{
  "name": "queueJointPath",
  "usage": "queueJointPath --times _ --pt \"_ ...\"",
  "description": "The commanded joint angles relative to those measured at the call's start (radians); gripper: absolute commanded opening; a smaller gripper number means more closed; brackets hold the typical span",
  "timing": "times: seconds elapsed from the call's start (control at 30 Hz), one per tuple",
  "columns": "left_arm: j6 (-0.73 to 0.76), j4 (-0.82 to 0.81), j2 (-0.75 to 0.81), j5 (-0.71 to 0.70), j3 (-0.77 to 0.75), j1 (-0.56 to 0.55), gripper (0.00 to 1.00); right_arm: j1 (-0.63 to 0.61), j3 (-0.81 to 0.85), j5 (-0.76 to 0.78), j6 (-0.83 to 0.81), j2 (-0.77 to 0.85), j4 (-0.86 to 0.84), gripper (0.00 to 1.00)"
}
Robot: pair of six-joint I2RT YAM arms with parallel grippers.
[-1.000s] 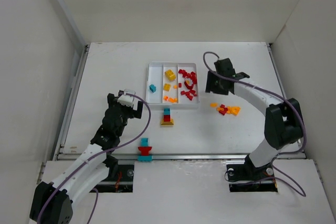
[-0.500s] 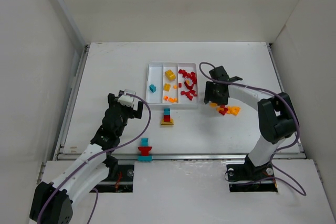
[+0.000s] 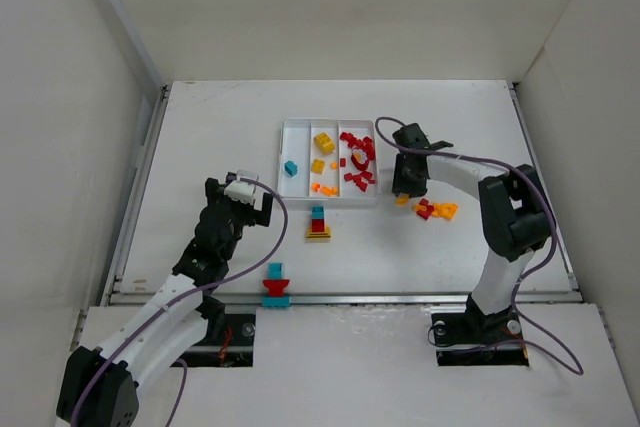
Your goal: Sort the legos into containers by color
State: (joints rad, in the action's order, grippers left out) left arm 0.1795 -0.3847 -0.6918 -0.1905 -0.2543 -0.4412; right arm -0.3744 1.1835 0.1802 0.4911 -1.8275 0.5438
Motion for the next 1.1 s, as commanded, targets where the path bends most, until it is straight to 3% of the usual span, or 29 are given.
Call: queueJointPath --times 0.0,0.47,0.57,0.6,0.67,0.87,1.07 --pt "0.003 -0.033 0.014 0.008 -0.003 0.004 1.0 -0.003 0.033 0.002 0.006 -0.013 0.007 0.42" --pt "0.003 -0.033 0.014 0.008 -0.003 0.004 1.0 -0.014 -0.004 -0.018 -0.005 0.062 -0.016 0.25" --pt "0.003 -0.033 0.014 0.008 -0.003 0.004 1.0 -0.014 0.005 -0.018 -0.014 0.062 -0.016 0.17" --pt "0.003 -0.033 0.014 0.008 -0.003 0.004 1.0 -0.014 0.005 -0.018 -0.014 0.062 -0.016 0.09" --pt "0.003 -0.033 0.014 0.008 -0.003 0.004 1.0 -0.014 0.005 -0.018 -0.014 0.062 -0.016 0.03" --pt "0.003 -0.033 0.014 0.008 -0.003 0.004 1.0 -0.035 0.051 0.013 -0.014 0.091 0.017 0.02" --pt "0.003 -0.033 0.014 0.008 -0.003 0.004 1.0 -0.196 0.254 0.224 -0.023 0.109 0.087 0.02"
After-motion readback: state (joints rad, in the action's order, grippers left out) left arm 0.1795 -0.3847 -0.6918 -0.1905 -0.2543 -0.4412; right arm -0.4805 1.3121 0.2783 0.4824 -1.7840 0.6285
